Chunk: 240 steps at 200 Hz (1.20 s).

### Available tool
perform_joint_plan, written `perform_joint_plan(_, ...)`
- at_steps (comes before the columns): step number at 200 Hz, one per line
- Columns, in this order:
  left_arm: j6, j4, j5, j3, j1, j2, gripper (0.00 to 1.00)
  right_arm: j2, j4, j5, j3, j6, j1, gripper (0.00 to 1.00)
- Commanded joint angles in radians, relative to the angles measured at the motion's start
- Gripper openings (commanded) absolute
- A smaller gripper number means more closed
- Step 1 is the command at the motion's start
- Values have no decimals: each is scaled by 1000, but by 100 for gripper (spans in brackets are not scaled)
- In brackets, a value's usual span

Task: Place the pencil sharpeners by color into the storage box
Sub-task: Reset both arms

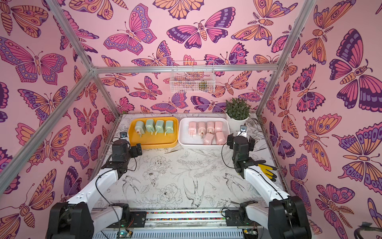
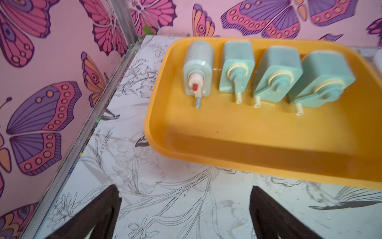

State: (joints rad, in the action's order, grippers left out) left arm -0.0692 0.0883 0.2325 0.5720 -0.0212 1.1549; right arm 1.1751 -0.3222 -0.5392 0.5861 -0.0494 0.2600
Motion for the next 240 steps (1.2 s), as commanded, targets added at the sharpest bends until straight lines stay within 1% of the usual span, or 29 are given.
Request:
perform_joint_plan(1,36,149,27,-56,30,33,100,55,-54,-83,-14,34,-30,99)
perform_joint_plan(11,59,236,-10,-96,47,56,100,72,-67,-73,-25,29,-49,99)
perform_joint_plan(20,67,305,-20,-119,56,83,100,91,-80,-24,-33,29,-73,99)
perform_joint_plan(30,75,332,-51,-119,66,107,100,117,-71,29,-27,29,-98,99)
perform_joint_plan(31,76,333,-55,-118,68,125,100,120,-69,32,-25,30,-100,99)
perform_joint_plan(52,102,386,-105,-103,70,228,100,166,-52,44,-6,52,-113,99)
perform_joint_plan(65,107,353,-124,-76,69,238,100,185,-70,82,-11,67,-129,99)
perform_joint_plan(77,115,370,-149,-73,70,243,100,205,-35,174,5,58,-160,99)
perform_joint_plan(101,135,376,-225,-61,69,268,100,252,-95,267,-7,30,-187,99)
perform_joint_plan(110,91,380,-238,-65,69,259,100,268,-122,294,-13,30,-191,99)
perform_joint_plan(115,78,383,-269,-67,69,247,100,277,-132,308,-16,32,-191,99)
perform_joint_plan(127,117,404,-359,-74,69,254,100,290,-158,339,-20,39,-191,99)
perform_joint_plan(135,124,414,-389,-64,67,276,100,288,-172,361,-26,43,-190,99)
perform_joint_plan(147,123,411,-384,-47,64,298,100,288,-228,378,-50,44,-191,99)
perform_joint_plan(165,114,410,-367,-47,64,295,100,299,-290,418,-83,59,-191,99)
perform_joint_plan(174,115,409,-367,-49,64,292,100,293,-291,427,-89,54,-195,99)
perform_joint_plan(201,125,419,-416,-61,64,280,100,286,-338,497,-120,54,-216,99)
perform_joint_plan(205,126,449,-421,-79,64,283,100,284,-353,509,-130,55,-220,99)
perform_joint_plan(213,120,570,-426,-130,64,305,100,287,-411,532,-161,57,-226,99)
perform_joint_plan(226,119,756,-424,-186,65,355,100,322,-562,551,-225,69,-228,99)
perform_joint_plan(233,119,768,-418,-193,64,355,100,340,-636,542,-251,63,-228,99)
perform_joint_plan(240,121,756,-416,-194,63,352,100,351,-668,542,-259,62,-227,99)
